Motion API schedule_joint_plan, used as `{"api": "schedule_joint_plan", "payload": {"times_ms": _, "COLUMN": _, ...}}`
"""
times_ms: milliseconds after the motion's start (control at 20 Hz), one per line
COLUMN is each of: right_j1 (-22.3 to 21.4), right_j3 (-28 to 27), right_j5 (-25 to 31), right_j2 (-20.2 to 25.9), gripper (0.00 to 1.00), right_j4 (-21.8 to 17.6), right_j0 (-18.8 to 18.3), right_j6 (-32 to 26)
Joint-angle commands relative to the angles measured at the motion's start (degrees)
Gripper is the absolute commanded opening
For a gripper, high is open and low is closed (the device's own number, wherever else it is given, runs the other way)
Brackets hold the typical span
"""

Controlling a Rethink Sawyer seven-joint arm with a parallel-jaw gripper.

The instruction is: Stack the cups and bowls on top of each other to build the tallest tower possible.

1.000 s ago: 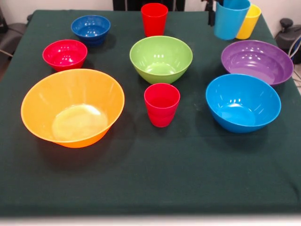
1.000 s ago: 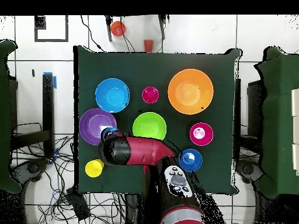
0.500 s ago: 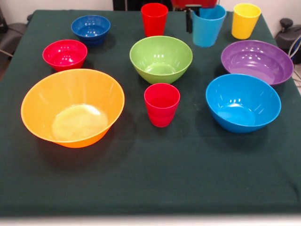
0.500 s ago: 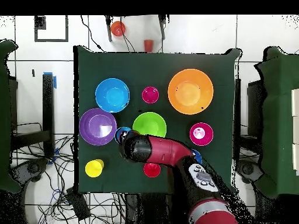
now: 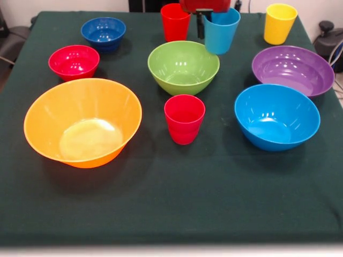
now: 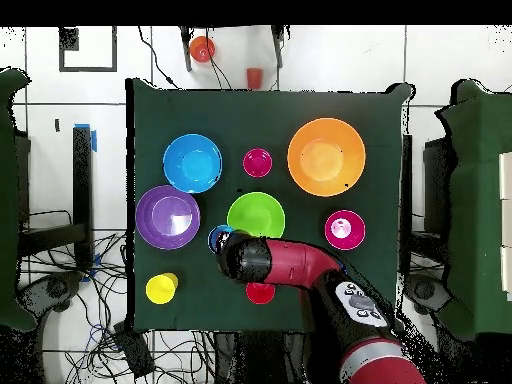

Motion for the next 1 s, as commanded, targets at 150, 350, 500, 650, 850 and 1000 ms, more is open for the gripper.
{"api": "schedule_joint_plan", "payload": {"times_ms": 150, "right_j1": 2.97, "right_j3": -0.95, "right_j5": 0.53, "right_j2": 4.62, "gripper": 0.00, "right_j4": -6.46, "right_j0": -1.26, "right_j6": -2.21}}
{"api": "schedule_joint_plan", "payload": {"times_ms": 350, "right_j1": 3.05, "right_j3": -1.15, "right_j5": -0.22, "right_j2": 3.94, "gripper": 0.00, "right_j4": -8.04, "right_j0": -1.20, "right_j6": -1.42}}
{"api": "schedule_joint_plan", "payload": {"times_ms": 500, "right_j1": 4.70, "right_j3": -1.97, "right_j5": -1.86, "right_j2": 3.50, "gripper": 0.00, "right_j4": -9.48, "right_j0": -1.16, "right_j6": -0.72}}
{"api": "schedule_joint_plan", "payload": {"times_ms": 650, "right_j1": 5.92, "right_j3": -3.16, "right_j5": -3.30, "right_j2": 2.40, "gripper": 0.00, "right_j4": -11.47, "right_j0": -0.09, "right_j6": -0.28}}
{"api": "schedule_joint_plan", "payload": {"times_ms": 850, "right_j1": 6.20, "right_j3": -3.50, "right_j5": -3.28, "right_j2": 2.10, "gripper": 0.00, "right_j4": -12.46, "right_j0": -0.51, "right_j6": 0.30}}
{"api": "schedule_joint_plan", "payload": {"times_ms": 1000, "right_j1": 6.94, "right_j3": -3.83, "right_j5": -3.55, "right_j2": 2.21, "gripper": 0.00, "right_j4": -13.91, "right_j0": -1.24, "right_j6": -0.08}}
